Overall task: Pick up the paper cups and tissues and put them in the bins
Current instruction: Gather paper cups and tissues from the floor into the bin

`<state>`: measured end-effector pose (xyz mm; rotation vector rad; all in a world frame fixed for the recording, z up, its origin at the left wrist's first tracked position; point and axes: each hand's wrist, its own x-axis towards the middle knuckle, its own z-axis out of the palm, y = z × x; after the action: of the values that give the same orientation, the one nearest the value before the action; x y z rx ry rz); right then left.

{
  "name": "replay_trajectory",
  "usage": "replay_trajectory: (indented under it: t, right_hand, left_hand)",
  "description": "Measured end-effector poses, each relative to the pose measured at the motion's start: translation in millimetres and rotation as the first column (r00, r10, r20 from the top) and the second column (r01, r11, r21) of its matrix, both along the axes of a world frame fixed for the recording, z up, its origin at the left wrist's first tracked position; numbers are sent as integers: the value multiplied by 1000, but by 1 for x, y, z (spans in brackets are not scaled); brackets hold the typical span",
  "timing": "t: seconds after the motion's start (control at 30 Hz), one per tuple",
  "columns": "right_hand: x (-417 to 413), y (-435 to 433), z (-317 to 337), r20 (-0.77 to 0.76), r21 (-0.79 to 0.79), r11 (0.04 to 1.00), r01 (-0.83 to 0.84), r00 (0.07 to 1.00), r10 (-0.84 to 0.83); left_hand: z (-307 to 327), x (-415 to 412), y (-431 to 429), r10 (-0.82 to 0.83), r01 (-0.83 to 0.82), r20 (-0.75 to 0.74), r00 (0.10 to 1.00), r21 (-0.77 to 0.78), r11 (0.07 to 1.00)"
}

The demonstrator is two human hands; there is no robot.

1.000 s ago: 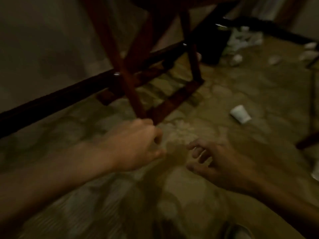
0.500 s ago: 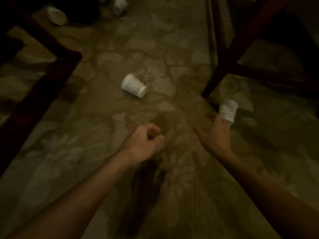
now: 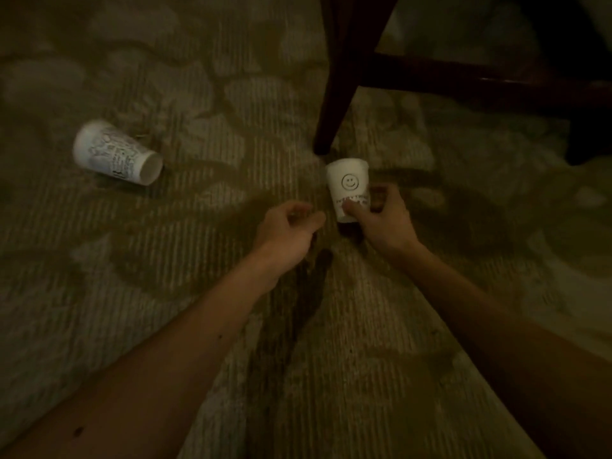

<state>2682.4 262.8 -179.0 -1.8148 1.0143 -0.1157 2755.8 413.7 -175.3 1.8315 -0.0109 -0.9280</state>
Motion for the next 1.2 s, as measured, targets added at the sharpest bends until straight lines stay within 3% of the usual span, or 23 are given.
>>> replay_trajectory:
  t: [0.2,0.3,0.4,0.5,0.6,0.8,0.97,1.13,1.2]
  right_hand:
    - [10,85,8,236,127,926,-355,918,319]
    - [36,131,18,279,171,845,-508,847,453]
    - [70,164,25,260,125,765,-632,765,589]
    - [120,185,27,178,-100,791,-604,771,611]
    - [177,203,21,76,-309,736,-603,755,651]
    - [219,219,-11,-21,-215,716,-665,736,677]
    - [164,247,-6,-104,-197,717,-669,741,663]
    - [12,276,7,-244,-166,684,-710,702,669]
    - [-55,290,12,-275,-79,728,-681,717,640]
  left_hand:
    - [13,12,43,335,-394,-277,901,-195,898]
    - [21,27,92,452,-523,-300,840,-229,821]
    - [32,43,149,540,-589,-251,803,-200,783]
    - [37,52,200,632,-658,-197,750,-127,742]
    - [36,51,236,685,-711,-200,700,-108,695]
    - [28,40,284,713,-735,-190,675,-88,672]
    - [28,24,313,665,-690,-212,716,-70,721]
    - [28,-46,319,595,-613,-239,767,-1,790]
    - [30,-90,324,583,-596,-218,783,9,803]
